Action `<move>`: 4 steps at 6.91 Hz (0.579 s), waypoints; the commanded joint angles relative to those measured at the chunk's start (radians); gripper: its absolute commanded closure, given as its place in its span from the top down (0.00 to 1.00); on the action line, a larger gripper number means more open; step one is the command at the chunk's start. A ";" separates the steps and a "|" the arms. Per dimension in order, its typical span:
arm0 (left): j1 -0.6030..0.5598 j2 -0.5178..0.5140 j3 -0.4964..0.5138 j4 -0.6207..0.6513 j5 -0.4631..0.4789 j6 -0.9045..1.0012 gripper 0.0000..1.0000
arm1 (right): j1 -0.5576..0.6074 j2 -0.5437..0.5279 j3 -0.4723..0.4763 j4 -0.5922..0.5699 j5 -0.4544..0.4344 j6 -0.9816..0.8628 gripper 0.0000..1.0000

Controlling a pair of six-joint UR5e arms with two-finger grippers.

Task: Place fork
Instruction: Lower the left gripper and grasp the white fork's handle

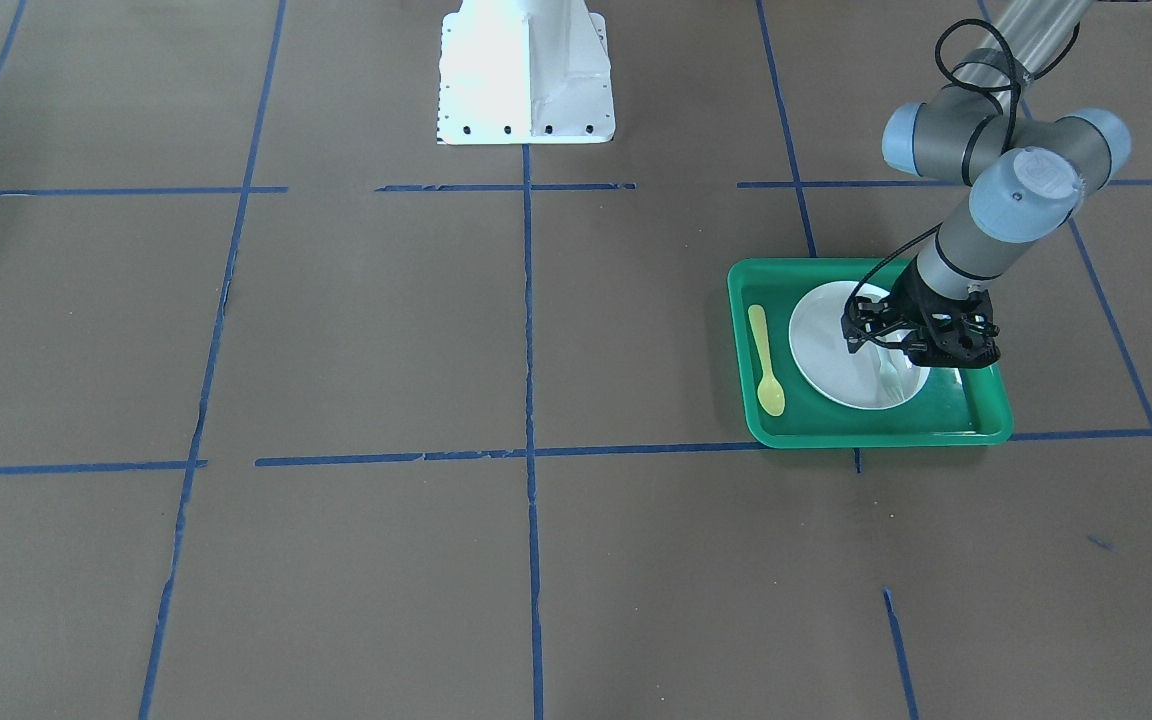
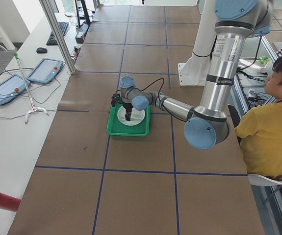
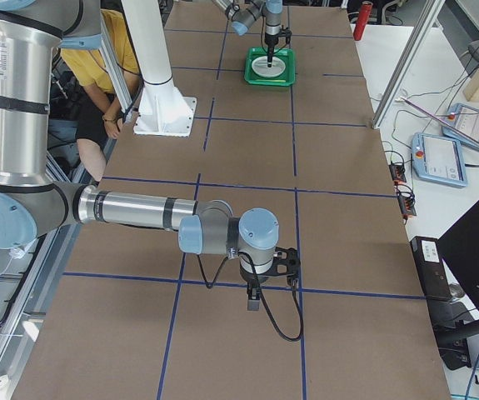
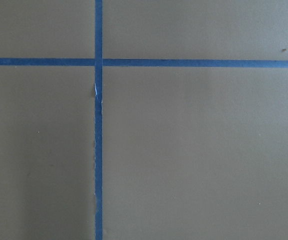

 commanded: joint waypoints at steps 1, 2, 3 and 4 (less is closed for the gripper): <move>0.000 0.000 0.014 -0.001 0.000 0.002 0.58 | 0.000 0.000 0.000 -0.001 0.000 0.000 1.00; 0.000 0.000 0.013 -0.001 0.000 0.000 0.52 | 0.000 0.000 0.000 -0.001 0.002 0.000 1.00; 0.000 0.000 0.011 -0.001 0.000 0.002 0.39 | 0.000 0.000 0.000 -0.001 0.002 0.000 1.00; -0.002 0.000 0.007 -0.001 0.000 0.002 0.22 | 0.000 0.000 0.000 0.001 0.000 0.000 1.00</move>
